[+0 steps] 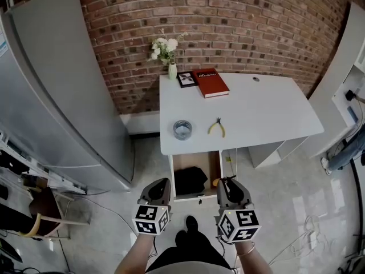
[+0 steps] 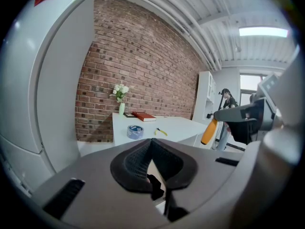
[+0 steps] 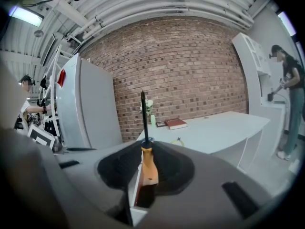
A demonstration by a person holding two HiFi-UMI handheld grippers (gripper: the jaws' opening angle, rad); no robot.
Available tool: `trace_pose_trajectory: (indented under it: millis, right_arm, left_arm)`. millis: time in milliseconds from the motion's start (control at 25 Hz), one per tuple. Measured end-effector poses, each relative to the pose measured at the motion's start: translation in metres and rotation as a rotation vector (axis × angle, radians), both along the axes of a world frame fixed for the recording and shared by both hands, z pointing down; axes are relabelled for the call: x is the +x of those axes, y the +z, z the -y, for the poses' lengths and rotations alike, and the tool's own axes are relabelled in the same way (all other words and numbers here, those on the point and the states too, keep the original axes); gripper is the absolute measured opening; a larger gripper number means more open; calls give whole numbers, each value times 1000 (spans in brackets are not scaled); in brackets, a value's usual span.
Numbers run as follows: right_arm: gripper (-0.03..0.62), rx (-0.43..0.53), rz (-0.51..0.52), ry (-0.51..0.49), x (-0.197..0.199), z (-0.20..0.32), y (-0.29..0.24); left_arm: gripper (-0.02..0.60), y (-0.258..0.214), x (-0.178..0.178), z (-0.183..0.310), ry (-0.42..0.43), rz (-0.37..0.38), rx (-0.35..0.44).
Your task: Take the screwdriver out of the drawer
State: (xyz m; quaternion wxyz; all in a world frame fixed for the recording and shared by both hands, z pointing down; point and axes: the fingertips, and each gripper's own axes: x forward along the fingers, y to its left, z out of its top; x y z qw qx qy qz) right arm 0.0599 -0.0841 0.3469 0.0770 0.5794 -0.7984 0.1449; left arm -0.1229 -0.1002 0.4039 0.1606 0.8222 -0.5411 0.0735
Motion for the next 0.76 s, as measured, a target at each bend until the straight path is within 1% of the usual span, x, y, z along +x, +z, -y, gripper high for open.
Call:
trace_pose_trajectory:
  millis: [120, 760]
  right_arm:
    - [80, 2, 6, 11, 1, -2, -1]
    - [80, -22, 4, -6, 0, -1, 5]
  left_arm:
    - [-8, 0, -2, -3, 1, 1, 0]
    - [-8, -4, 1, -2, -2, -7, 8]
